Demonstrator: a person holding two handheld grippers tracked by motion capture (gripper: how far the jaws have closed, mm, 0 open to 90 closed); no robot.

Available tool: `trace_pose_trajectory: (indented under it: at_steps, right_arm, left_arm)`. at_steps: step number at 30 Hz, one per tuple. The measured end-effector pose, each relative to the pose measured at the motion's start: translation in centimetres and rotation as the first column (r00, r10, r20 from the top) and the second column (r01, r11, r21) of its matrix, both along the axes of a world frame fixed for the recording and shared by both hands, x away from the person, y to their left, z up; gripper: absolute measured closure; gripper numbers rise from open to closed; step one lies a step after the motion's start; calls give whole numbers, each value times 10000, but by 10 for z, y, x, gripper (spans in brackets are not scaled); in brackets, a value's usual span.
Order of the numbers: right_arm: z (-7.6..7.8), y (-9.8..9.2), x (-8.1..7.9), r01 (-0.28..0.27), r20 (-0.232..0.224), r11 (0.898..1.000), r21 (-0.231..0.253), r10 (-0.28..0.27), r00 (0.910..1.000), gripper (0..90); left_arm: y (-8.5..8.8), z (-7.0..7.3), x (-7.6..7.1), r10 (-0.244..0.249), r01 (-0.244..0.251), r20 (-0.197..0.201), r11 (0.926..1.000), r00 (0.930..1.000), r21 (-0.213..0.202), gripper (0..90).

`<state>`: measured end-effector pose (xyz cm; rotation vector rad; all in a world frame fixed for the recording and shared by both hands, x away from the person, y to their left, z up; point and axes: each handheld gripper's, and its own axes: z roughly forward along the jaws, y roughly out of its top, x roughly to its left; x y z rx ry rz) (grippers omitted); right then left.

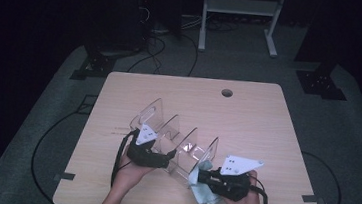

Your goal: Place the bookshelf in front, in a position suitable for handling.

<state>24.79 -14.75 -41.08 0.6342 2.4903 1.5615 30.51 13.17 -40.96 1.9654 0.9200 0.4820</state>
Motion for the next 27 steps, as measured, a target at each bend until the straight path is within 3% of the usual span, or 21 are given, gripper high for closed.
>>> trace_pose_trajectory:
  at_steps: [4, 10, 12, 16, 18, 21, 24, 27]
  right_arm:
    - [-20, 3, 4, -111, -658, 9994, -322, 90, 9978, 828]
    - [-5, 2, 0, -64, -166, 9999, -148, 62, 9998, 829]
    - [-10, 2, 1, -56, -240, 9999, -143, 52, 9997, 829]
    - [-24, 2, 7, 108, -568, 9983, -579, -141, 9983, 828]
    - [-20, 2, 7, 82, -643, 9988, -476, -113, 9979, 829]
    - [-8, 0, 1, 19, -267, 9998, -174, -24, 9996, 829]
    - [-7, 1, 0, 45, -161, 9998, -190, -48, 9999, 828]
    - [-28, 4, 7, 47, -786, 9982, -593, -94, 9969, 828]
  left_arm:
    - [0, 0, 0, 33, -33, -5, 10000, 10000, -44, 77]
    - [0, 0, 0, -3, 3, -4, 10000, 10000, -9, 77]
    - [0, 0, 0, -14, 14, -4, 10000, 10000, -19, 77]
    - [0, 0, 0, -9, 9, 26, 10000, 10000, 6, 77]
    - [0, 0, 0, 11, -11, 1, 10000, 10000, -33, 77]
    - [0, 0, 0, -7, 7, -9, 10000, 10000, -4, 77]
    - [0, 0, 0, -32, 32, -13, 10000, 10000, -3, 76]
    - [0, 0, 1, -39, 39, 9, 10000, 10000, -23, 76]
